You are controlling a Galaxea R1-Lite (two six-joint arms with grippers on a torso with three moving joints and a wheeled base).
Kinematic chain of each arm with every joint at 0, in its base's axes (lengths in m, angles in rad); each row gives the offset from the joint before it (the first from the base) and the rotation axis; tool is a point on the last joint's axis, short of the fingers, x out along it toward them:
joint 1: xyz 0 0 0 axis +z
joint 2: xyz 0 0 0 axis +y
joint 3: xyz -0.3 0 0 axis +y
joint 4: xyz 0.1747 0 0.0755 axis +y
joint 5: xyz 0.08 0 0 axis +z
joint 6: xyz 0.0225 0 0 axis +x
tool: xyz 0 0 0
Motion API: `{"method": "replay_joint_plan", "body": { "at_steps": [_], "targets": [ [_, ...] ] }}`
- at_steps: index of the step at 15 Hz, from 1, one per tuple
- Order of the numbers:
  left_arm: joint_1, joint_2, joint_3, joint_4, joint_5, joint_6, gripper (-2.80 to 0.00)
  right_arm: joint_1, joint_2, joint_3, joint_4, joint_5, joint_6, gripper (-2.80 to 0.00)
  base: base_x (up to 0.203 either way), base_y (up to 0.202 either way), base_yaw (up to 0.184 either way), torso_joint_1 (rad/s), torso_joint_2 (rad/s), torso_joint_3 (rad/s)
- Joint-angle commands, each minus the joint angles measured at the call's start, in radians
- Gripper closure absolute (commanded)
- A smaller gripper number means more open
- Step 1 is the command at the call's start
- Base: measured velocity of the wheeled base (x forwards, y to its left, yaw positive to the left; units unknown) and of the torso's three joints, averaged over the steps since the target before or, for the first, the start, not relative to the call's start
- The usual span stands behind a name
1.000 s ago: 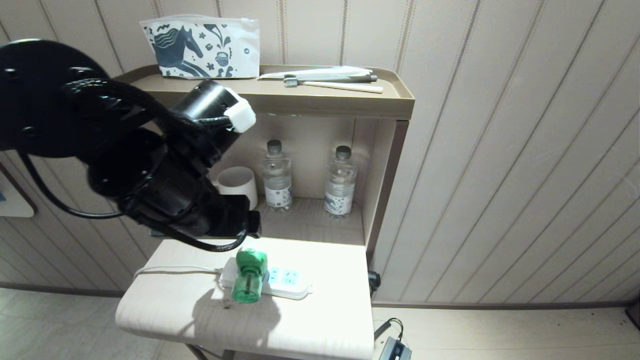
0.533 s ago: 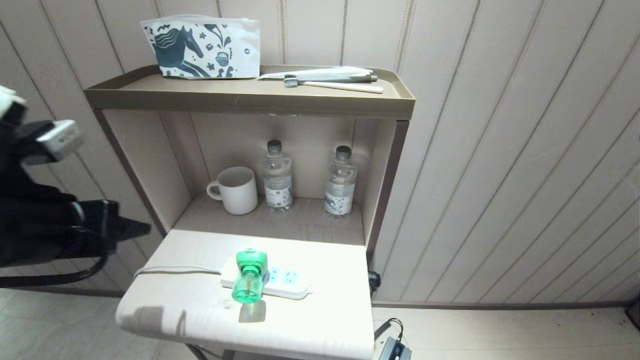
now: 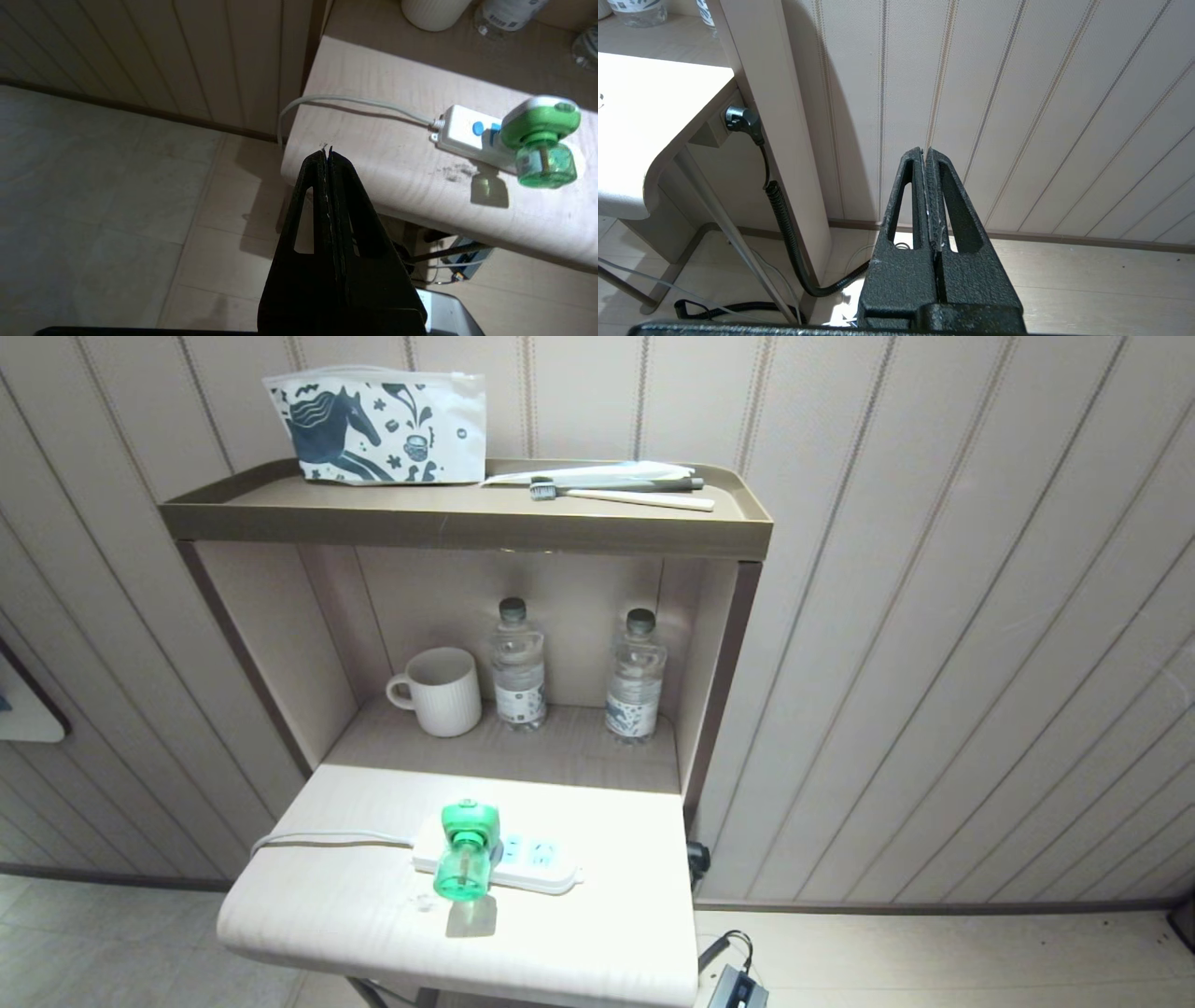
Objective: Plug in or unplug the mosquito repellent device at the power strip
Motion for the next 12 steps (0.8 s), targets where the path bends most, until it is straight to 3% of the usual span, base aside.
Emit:
{"method": "replay_joint_plan", "body": {
  "at_steps": [1, 8, 12],
  "targets": [
    [0.039, -0.163, 0.12, -0.026, -0.022, 0.012, 0.0, 0.0, 0.0, 0.0, 0.0, 0.0, 0.0, 0.0, 0.0, 0.0, 0.0, 0.0, 0.0, 0.0],
    [0.052, -0.478, 0.473, -0.129, -0.097, 0.134, 0.0, 0.0, 0.0, 0.0, 0.0, 0.0, 0.0, 0.0, 0.0, 0.0, 0.0, 0.0, 0.0, 0.0],
    [0.033, -0.659, 0.568, -0.142, -0.1, 0.201, 0.0, 0.0, 0.0, 0.0, 0.0, 0.0, 0.0, 0.0, 0.0, 0.0, 0.0, 0.0, 0.0, 0.0]
  ]
}}
